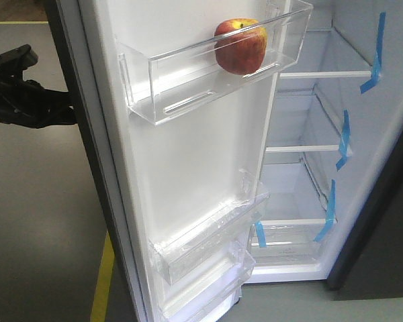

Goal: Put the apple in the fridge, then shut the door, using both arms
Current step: 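Reach the left gripper to the outer edge of the refrigerator door, then push the refrigerator door closed with the left gripper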

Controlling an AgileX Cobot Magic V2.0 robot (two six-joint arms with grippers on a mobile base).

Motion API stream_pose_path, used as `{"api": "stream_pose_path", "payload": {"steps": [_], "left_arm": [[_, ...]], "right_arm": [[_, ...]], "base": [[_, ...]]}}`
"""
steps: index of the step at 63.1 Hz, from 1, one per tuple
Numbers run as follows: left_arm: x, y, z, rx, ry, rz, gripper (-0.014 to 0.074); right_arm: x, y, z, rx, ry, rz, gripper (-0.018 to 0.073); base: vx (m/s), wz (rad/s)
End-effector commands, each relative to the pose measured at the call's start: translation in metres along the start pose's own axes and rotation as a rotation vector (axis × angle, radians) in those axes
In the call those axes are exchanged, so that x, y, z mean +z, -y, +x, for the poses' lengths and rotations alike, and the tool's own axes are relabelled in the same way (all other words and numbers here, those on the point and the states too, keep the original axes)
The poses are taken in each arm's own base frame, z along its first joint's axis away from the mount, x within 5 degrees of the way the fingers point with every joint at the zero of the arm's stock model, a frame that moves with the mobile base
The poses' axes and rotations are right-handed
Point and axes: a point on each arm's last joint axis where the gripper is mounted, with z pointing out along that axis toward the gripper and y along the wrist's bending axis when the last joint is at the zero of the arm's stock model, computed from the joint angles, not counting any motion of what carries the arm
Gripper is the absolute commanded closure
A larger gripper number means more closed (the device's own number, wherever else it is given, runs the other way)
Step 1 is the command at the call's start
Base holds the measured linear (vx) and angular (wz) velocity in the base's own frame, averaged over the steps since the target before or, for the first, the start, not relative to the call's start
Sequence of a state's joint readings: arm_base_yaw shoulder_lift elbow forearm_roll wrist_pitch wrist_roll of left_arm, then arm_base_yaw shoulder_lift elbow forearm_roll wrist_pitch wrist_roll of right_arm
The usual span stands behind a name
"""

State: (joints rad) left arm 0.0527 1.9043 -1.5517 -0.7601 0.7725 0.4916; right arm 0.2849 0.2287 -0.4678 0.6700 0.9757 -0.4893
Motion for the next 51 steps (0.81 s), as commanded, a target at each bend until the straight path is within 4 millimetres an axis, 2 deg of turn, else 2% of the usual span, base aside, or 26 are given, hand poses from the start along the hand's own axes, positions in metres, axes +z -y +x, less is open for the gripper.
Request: {"api": "stream_pose_path", "payload": {"steps": [1, 25, 35, 51], "left_arm": [[-0.015, 0.024, -0.018, -0.018, 0.083, 0.128, 0.0603], [-0.016, 0.057, -0.010, 0.071, 0.017, 0.319, 0.0603], [-0.029, 0.074, -0.007, 0.112, 0.002, 0.360, 0.0603], [-0.057, 0.122, -0.003, 0.214, 0.032, 0.425, 0.0603]], "right_arm": [[-0.003, -0.002, -0.012, 0.019, 0.071, -0.004, -0.0017], [-0.003, -0.002, -0.012, 0.019, 0.072, -0.005, -0.0017], [-0.003, -0.002, -0.012, 0.019, 0.072, -0.005, -0.0017], [-0.003, -0.002, -0.012, 0.020, 0.072, -0.006, -0.0017]], "base": [[0.00, 0.00], [0.00, 0.00], [0.00, 0.00], [0.00, 0.00]]}}
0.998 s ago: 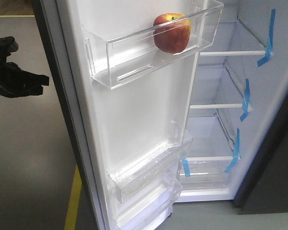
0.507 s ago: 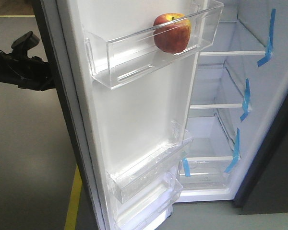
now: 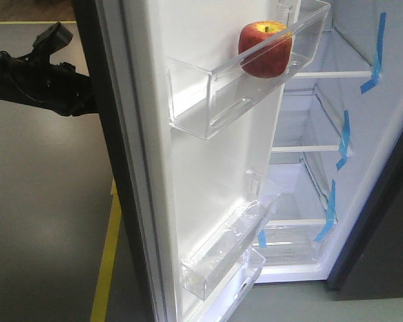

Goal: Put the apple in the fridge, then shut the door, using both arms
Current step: 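Push the refrigerator door closed with the left gripper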

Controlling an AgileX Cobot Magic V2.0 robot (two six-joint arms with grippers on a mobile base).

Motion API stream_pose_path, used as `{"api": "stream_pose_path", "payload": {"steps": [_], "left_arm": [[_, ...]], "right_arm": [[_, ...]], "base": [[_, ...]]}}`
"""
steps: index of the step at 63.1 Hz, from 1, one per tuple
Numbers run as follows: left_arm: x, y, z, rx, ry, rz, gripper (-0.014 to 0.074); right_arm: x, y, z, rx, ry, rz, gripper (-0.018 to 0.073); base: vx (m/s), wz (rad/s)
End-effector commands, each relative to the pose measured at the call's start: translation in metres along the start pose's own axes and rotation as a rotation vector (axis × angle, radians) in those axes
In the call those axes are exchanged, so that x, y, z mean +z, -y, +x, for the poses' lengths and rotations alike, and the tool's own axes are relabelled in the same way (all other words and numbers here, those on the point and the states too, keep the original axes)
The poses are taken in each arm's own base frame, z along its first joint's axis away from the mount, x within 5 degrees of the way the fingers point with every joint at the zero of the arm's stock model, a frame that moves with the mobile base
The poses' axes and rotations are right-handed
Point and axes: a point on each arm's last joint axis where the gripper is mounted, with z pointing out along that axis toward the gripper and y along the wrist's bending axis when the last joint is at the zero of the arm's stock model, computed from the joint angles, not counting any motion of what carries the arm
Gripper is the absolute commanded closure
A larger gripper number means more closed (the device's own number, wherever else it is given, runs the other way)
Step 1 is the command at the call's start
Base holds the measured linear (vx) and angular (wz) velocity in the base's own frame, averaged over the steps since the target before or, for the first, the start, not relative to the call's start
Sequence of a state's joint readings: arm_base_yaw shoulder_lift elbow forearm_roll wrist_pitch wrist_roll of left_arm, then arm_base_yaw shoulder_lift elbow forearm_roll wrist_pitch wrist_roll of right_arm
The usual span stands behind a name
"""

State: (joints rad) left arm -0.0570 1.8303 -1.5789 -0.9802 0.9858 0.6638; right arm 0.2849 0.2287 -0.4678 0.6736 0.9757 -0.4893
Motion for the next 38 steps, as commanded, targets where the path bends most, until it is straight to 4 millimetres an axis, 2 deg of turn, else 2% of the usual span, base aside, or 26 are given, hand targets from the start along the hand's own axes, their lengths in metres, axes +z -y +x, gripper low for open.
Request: {"api": "stream_pose_path", "payload": {"steps": [1, 17, 38], "left_arm": [[-0.025, 0.051, -0.013, 0.079, 0.086, 0.089, 0.0603], [-0.017, 0.099, -0.007, 0.156, 0.069, 0.163, 0.0603], [0.022, 0.161, 0.011, 0.240, 0.049, 0.252, 0.0603]], "right_arm": [[-0.003, -0.002, -0.011, 0.018, 0.071, -0.003, -0.0017], [-0.003, -0.002, -0.011, 0.018, 0.071, -0.003, -0.0017], [-0.003, -0.002, -0.011, 0.018, 0.071, -0.003, -0.0017]], "base": [[0.00, 0.00], [0.00, 0.00], [0.00, 0.00]]}}
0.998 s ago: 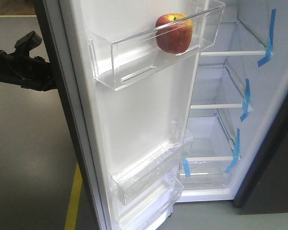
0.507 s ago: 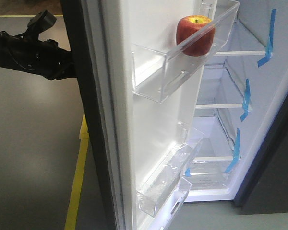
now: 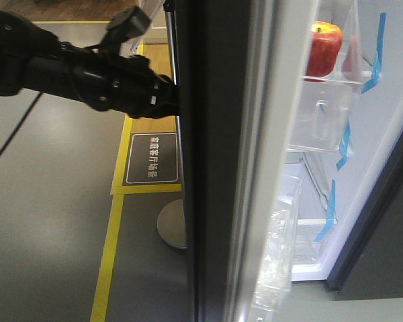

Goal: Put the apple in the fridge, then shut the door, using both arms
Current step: 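Push the refrigerator door closed with the left gripper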

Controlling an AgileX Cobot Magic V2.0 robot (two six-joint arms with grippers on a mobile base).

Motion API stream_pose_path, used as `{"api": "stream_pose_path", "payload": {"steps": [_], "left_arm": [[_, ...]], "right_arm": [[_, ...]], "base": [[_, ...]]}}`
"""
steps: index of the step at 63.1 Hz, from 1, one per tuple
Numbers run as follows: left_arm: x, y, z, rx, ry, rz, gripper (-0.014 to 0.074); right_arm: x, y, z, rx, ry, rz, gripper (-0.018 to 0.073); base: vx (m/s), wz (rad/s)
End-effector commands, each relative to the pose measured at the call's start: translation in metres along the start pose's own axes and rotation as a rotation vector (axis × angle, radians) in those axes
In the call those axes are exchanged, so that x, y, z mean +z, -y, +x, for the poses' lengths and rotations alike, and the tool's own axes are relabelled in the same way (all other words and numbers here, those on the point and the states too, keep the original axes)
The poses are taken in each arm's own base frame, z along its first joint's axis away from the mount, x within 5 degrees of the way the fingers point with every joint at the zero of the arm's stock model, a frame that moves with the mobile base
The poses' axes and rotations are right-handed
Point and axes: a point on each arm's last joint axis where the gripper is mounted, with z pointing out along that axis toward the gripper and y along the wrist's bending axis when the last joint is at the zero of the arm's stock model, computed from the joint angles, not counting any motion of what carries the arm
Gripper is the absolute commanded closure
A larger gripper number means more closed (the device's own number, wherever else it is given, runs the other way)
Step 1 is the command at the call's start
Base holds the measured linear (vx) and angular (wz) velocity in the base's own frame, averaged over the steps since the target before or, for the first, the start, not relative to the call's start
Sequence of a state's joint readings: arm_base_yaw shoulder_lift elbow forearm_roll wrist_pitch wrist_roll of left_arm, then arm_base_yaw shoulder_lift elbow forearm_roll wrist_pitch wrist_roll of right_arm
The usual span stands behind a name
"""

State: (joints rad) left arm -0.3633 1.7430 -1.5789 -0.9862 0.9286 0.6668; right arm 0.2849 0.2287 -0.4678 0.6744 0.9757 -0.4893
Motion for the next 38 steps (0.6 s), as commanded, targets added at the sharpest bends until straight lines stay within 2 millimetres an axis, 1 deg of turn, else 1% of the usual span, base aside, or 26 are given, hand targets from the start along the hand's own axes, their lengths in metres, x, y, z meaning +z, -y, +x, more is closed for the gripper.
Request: {"api": "stream_pose_path", "payload": {"steps": [1, 8, 12, 17, 22, 27, 38], "left_arm": [[-0.003, 0.040, -0.014, 0.037, 0.100, 0.063, 0.0603], [0.015, 0.057, -0.009, 0.055, 0.083, 0.093, 0.0603], [0.028, 0.069, -0.003, 0.065, 0.052, 0.128, 0.0603], [0.040, 0.080, 0.003, 0.079, 0.019, 0.155, 0.0603], [0.047, 0.089, 0.009, 0.094, -0.006, 0.174, 0.0603], [0.049, 0.094, 0.011, 0.106, -0.020, 0.187, 0.0603], [0.048, 0.096, 0.013, 0.110, -0.047, 0.196, 0.0603]], "right_arm": [[-0.003, -0.002, -0.011, 0.017, 0.070, -0.003, -0.0017], [-0.003, -0.002, -0.011, 0.017, 0.070, -0.003, -0.0017], [-0.003, -0.002, -0.011, 0.017, 0.070, -0.003, -0.0017], [-0.003, -0.002, -0.011, 0.017, 0.070, -0.003, -0.0017], [-0.003, -0.002, -0.011, 0.017, 0.070, -0.003, -0.0017], [-0.003, -0.002, -0.011, 0.017, 0.070, -0.003, -0.0017], [-0.003, -0.002, -0.011, 0.017, 0.070, -0.003, -0.0017]], "base": [[0.00, 0.00], [0.00, 0.00], [0.00, 0.00], [0.00, 0.00], [0.00, 0.00], [0.00, 0.00], [0.00, 0.00]]}}
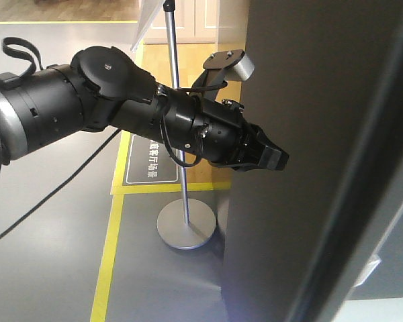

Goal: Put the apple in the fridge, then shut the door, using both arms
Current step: 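Push the refrigerator door closed with the left gripper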

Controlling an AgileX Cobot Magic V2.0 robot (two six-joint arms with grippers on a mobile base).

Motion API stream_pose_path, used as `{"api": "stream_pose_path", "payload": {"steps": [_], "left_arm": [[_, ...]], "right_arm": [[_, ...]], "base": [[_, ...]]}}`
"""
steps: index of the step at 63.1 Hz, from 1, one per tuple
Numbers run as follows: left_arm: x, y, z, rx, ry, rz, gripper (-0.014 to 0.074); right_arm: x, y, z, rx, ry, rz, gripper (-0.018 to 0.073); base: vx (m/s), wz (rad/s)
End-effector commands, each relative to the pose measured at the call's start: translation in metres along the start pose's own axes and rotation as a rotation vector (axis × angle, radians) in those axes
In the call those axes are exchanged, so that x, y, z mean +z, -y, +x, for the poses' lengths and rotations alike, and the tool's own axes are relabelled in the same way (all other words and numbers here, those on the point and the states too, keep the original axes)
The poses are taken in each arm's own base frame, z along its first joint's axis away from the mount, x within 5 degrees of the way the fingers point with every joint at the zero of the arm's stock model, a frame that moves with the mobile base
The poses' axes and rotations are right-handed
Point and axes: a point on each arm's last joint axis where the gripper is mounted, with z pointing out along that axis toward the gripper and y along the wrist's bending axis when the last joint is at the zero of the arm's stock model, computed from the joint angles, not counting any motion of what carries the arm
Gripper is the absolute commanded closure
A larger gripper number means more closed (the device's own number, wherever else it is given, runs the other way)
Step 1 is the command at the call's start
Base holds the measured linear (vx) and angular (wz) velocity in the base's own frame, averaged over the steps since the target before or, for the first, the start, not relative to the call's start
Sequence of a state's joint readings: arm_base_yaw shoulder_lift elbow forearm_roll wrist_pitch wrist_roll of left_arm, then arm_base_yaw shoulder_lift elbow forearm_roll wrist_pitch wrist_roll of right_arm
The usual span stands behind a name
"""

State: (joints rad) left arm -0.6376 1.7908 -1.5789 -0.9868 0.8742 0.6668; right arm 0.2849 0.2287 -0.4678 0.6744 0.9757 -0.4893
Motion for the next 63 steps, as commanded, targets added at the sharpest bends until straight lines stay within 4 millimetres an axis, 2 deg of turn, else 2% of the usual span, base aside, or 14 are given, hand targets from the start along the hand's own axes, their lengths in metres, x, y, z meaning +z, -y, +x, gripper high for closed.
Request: {"api": "stream_pose_path", "payload": {"steps": [1, 14, 24, 35, 49, 57, 63], "left_arm": [[-0.021, 0.022, -0.015, 0.019, 0.078, 0.025, 0.0603], [-0.043, 0.020, -0.011, 0.036, 0.019, -0.188, 0.0603], [-0.076, 0.026, 0.000, 0.073, 0.051, -0.364, 0.0603], [-0.106, 0.033, 0.028, 0.097, 0.107, -0.484, 0.0603], [-0.130, 0.031, 0.066, 0.067, 0.113, -0.637, 0.0603], [-0.140, 0.033, 0.079, 0.060, 0.128, -0.677, 0.0603], [-0.148, 0.027, 0.088, 0.029, 0.141, -0.702, 0.0603]], "right_arm": [[-0.003, -0.002, -0.011, 0.017, 0.070, -0.003, -0.0017], [-0.003, -0.002, -0.011, 0.017, 0.070, -0.003, -0.0017], [-0.003, -0.002, -0.011, 0.017, 0.070, -0.003, -0.0017], [-0.003, -0.002, -0.011, 0.017, 0.070, -0.003, -0.0017], [-0.003, -0.002, -0.011, 0.017, 0.070, -0.003, -0.0017], [-0.003, -0.002, -0.012, 0.019, 0.072, -0.005, -0.0017], [-0.003, -0.002, -0.012, 0.021, 0.073, -0.007, -0.0017]], "base": [[0.00, 0.00], [0.00, 0.00], [0.00, 0.00], [0.00, 0.00], [0.00, 0.00], [0.00, 0.00], [0.00, 0.00]]}}
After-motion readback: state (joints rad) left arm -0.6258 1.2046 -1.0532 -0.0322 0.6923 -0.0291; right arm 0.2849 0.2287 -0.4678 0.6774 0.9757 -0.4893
